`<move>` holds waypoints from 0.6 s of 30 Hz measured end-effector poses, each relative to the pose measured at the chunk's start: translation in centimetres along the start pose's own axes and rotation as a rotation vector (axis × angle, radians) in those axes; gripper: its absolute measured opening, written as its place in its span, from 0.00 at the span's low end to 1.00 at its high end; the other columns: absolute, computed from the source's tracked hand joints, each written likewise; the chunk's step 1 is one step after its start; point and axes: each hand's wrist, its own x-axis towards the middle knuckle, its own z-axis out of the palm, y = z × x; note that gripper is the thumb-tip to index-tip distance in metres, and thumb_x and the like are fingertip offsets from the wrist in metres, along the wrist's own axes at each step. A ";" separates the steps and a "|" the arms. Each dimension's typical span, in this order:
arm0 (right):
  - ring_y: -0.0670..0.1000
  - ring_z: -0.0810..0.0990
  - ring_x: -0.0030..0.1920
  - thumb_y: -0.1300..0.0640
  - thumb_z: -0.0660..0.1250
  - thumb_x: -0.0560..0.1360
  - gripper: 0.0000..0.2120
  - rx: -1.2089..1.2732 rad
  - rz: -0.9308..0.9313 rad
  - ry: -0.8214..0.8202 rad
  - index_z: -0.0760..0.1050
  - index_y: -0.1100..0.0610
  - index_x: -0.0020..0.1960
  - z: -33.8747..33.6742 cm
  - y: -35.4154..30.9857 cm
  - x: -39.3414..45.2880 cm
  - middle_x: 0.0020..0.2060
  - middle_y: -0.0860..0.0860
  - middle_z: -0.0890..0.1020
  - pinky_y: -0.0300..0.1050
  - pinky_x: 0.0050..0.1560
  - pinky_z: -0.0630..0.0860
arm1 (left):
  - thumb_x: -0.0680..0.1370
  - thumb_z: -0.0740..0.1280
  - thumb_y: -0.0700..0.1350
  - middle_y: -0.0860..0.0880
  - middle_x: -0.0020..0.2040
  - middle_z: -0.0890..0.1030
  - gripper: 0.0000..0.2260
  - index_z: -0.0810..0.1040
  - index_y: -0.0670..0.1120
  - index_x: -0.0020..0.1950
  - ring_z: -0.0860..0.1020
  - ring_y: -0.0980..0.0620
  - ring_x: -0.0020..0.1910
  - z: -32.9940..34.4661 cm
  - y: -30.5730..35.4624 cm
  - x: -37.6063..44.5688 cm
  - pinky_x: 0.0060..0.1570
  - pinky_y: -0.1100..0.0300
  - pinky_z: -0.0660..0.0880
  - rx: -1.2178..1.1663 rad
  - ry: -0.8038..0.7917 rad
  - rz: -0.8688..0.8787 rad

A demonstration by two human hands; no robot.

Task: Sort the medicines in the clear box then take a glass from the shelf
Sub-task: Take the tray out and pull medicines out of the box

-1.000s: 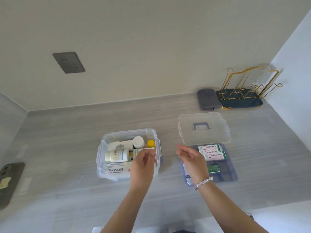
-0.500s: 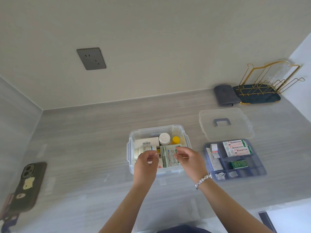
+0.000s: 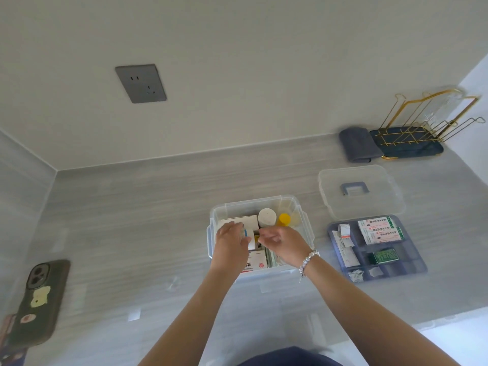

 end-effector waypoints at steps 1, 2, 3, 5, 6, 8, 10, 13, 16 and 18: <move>0.51 0.80 0.56 0.55 0.64 0.76 0.16 0.013 0.015 -0.009 0.75 0.57 0.63 0.3 -0.1 0.2 0.57 0.55 0.81 0.38 0.57 0.73 | 0.79 0.60 0.42 0.44 0.68 0.71 0.16 0.71 0.42 0.66 0.65 0.46 0.70 -0.1 0.2 0.2 0.65 0.57 0.61 0.024 -0.034 -0.013; 0.52 0.81 0.53 0.55 0.64 0.76 0.16 0.025 0.030 -0.011 0.76 0.57 0.62 0.5 -0.1 0.4 0.54 0.56 0.83 0.42 0.58 0.75 | 0.79 0.59 0.41 0.42 0.64 0.75 0.13 0.74 0.42 0.62 0.68 0.43 0.67 -0.2 0.4 0.4 0.62 0.55 0.64 0.044 -0.060 -0.018; 0.52 0.83 0.49 0.55 0.63 0.76 0.15 0.029 0.045 -0.008 0.76 0.58 0.61 0.7 -0.1 0.6 0.50 0.56 0.84 0.44 0.57 0.76 | 0.79 0.59 0.41 0.41 0.60 0.77 0.11 0.76 0.41 0.58 0.69 0.42 0.64 -0.2 0.6 0.5 0.59 0.55 0.64 0.055 -0.083 -0.022; 0.48 0.82 0.39 0.54 0.63 0.76 0.14 0.038 0.085 -0.005 0.77 0.58 0.59 0.8 0.0 0.9 0.40 0.53 0.83 0.38 0.49 0.77 | 0.79 0.59 0.42 0.44 0.63 0.76 0.13 0.75 0.42 0.62 0.68 0.44 0.65 -0.4 0.8 0.6 0.65 0.54 0.62 0.049 -0.108 -0.038; 0.45 0.80 0.34 0.54 0.63 0.76 0.14 0.061 0.104 -0.009 0.78 0.58 0.59 0.8 0.0 1.0 0.36 0.50 0.81 0.32 0.43 0.76 | 0.79 0.60 0.43 0.46 0.65 0.74 0.15 0.73 0.43 0.65 0.67 0.45 0.66 -0.4 0.8 0.6 0.68 0.54 0.60 0.044 -0.110 -0.041; 0.40 0.77 0.26 0.56 0.64 0.75 0.13 0.144 0.140 -0.017 0.79 0.60 0.57 0.5 0.0 1.2 0.31 0.49 0.79 0.27 0.31 0.72 | 0.78 0.62 0.42 0.47 0.67 0.74 0.17 0.72 0.44 0.66 0.68 0.47 0.66 -0.3 0.5 0.8 0.68 0.55 0.61 0.027 -0.105 -0.038; 0.40 0.74 0.22 0.59 0.66 0.74 0.11 0.196 0.169 -0.013 0.80 0.61 0.54 0.2 -0.1 1.3 0.29 0.51 0.78 0.28 0.25 0.71 | 0.77 0.63 0.40 0.49 0.67 0.74 0.17 0.73 0.46 0.66 0.70 0.48 0.65 -0.2 0.2 0.8 0.62 0.61 0.65 -0.024 -0.086 -0.059; 0.40 0.77 0.22 0.59 0.67 0.74 0.10 0.244 0.221 -0.004 0.80 0.59 0.54 -0.3 -0.1 1.4 0.36 0.56 0.83 0.31 0.20 0.68 | 0.76 0.65 0.39 0.51 0.66 0.74 0.17 0.74 0.48 0.65 0.72 0.51 0.64 0.0 -0.2 0.6 0.53 0.69 0.64 -0.096 -0.028 -0.078; 0.39 0.79 0.23 0.57 0.68 0.73 0.10 0.277 0.256 -0.007 0.80 0.58 0.53 -0.4 0.2 1.6 0.40 0.53 0.83 0.32 0.19 0.68 | 0.76 0.66 0.39 0.51 0.64 0.76 0.16 0.75 0.47 0.64 0.73 0.51 0.62 0.5 0.1 0.3 0.53 0.66 0.67 -0.148 0.039 -0.080; 0.40 0.79 0.23 0.57 0.69 0.73 0.10 0.299 0.267 0.008 0.80 0.58 0.52 -0.2 0.2 1.6 0.38 0.54 0.83 0.32 0.21 0.71 | 0.76 0.65 0.38 0.51 0.65 0.75 0.16 0.75 0.46 0.63 0.72 0.50 0.63 1.0 0.3 0.0 0.56 0.63 0.69 -0.174 0.071 -0.080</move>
